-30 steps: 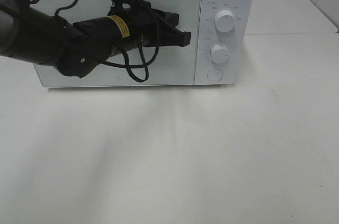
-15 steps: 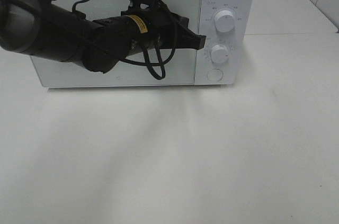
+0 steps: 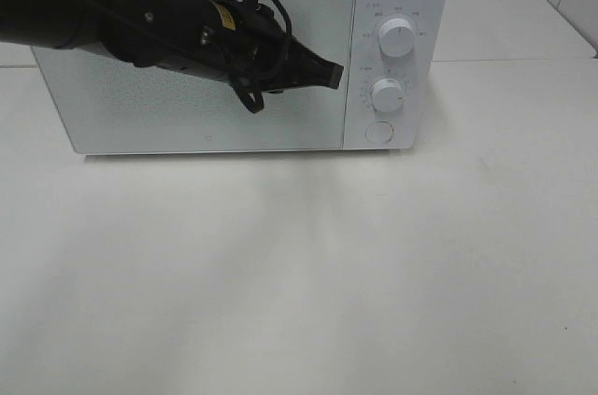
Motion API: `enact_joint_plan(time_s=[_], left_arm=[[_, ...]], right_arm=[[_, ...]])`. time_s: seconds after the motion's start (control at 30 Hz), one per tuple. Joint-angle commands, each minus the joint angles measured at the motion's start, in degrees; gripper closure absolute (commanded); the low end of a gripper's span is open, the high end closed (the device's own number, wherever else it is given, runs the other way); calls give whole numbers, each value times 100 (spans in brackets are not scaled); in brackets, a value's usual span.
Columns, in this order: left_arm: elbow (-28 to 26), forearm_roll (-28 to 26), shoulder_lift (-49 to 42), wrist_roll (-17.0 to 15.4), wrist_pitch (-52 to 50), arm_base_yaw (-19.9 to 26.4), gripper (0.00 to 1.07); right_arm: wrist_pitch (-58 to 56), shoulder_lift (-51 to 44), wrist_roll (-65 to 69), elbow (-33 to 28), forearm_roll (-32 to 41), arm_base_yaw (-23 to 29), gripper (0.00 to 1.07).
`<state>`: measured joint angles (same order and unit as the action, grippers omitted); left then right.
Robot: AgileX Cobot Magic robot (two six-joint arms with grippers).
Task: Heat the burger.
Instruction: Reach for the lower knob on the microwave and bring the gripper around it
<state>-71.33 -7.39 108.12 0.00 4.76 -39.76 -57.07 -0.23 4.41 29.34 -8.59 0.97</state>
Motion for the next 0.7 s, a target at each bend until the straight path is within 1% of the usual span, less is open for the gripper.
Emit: enact_joint_plan(time_s=[0.03,0.07,0.1,0.13,0.17,0.2,0.23,0.27,0.3,0.33,0.37,0.4,0.47,0.5,0.57,0.6,0.63,0.67,0.7], left_arm=[[-52,-17,-315,-109,1175,-40,73],[-52,-17,-372,-115,1404,-40,60],[-52,-17,-372,-115,1404,-40,60],[-52,-17,-435,-183,1811,-17,33],[-52,-17,-470,-235,2045,-6,22],[-52,-17,-470,-235,2045,-6,22],[-52,46,-527,-218,2618,-6,7],[-52,86,-561,-218,2859,-6,4],[-52,86,-561,-218,2859,-6,4],[-52,229,-636,-218,3489,-6,5],[-52,229,-636,-218,3489,-6,5],[-52,298,-676,-218,3736,-6,5],[-52,573,-825,-201,5025,-6,5],[-52,573,-825,-201,5025,-6,5],[-52,739,-888,-229,5506,-6,5],[-52,739,-888,-229,5506,-6,5],[-52,837,-928,-235,5919,-6,5],[-52,888,-963,-241,6119,-6,5],[-52,888,-963,-241,6119,-6,5]], right_arm=[[29,-138,-11,-17,-40,-40,38],[29,-138,-11,-17,-40,-40,38],[29,-138,-11,-17,-40,-40,38],[29,-138,-11,-17,-40,-40,38],[29,-138,-11,-17,-40,-40,38],[29,-138,-11,-17,-40,-40,38],[29,-138,-11,-17,-40,-40,38],[29,-138,-11,-17,-40,-40,38],[29,-138,-11,-17,-40,-40,38],[29,-138,-11,-17,-40,-40,38],[29,-138,-11,-17,-40,-40,38],[29,-138,-11,-17,-40,-40,38],[29,-138,-11,-17,-40,-40,38],[29,-138,-11,-17,-40,-40,38],[29,-138,-11,-17,-40,-40,38],[29,-138,-11,-17,-40,-40,38],[29,-138,-11,-17,-40,-40,38],[29,-138,-11,-17,-40,-40,38],[29,-138,-11,-17,-40,-40,38]])
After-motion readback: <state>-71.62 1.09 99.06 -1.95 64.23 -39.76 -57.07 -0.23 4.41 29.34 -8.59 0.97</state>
